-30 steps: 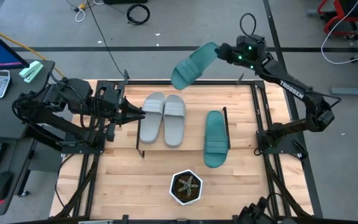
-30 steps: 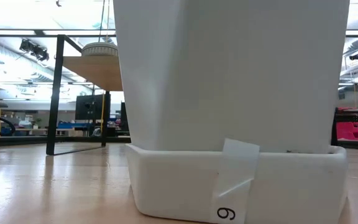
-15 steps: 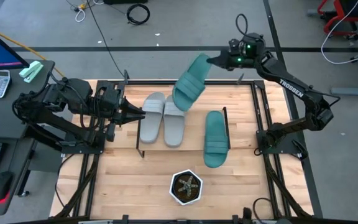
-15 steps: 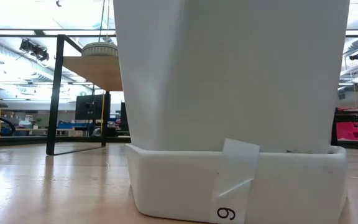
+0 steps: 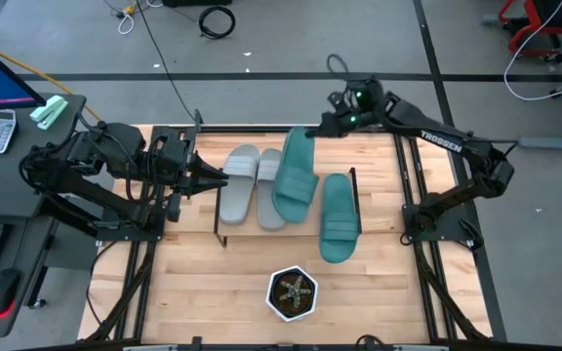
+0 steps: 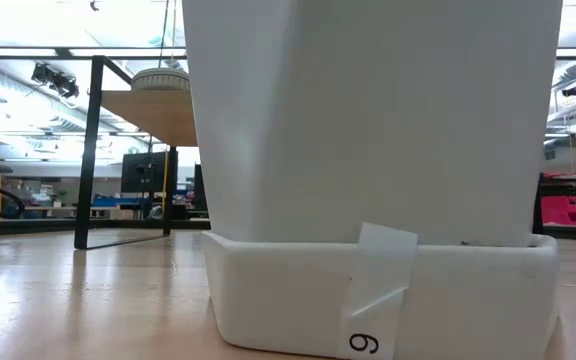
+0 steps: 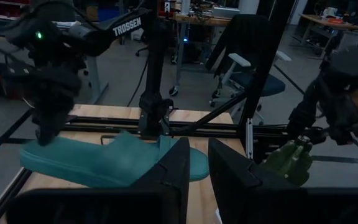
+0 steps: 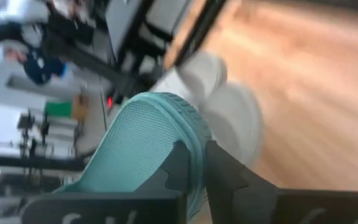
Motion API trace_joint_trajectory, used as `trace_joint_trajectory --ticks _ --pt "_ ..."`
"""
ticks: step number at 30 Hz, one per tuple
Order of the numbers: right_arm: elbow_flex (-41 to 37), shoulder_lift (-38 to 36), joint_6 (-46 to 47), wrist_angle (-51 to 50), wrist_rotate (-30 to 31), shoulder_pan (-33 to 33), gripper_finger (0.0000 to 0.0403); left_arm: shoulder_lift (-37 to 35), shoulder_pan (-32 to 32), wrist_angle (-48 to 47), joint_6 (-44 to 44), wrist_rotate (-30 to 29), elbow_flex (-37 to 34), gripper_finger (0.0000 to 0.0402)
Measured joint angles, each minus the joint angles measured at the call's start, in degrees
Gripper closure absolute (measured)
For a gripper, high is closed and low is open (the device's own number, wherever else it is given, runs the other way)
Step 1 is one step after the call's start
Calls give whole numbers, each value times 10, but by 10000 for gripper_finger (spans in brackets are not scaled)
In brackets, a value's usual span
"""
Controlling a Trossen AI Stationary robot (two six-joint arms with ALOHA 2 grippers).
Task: Pick and place slides into the shelf
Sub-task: Put the green slide on the shelf aligned with the other green slide
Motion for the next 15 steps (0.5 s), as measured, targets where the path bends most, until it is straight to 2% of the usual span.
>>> trace_joint_trajectory --ticks 10,15 --pt "0 15 -31 -54 -13 16 371 0 0 -3 0 0 0 338" --pt "0 15 -34 -54 -6 16 371 -1 0 -58 -20 -1 0 339"
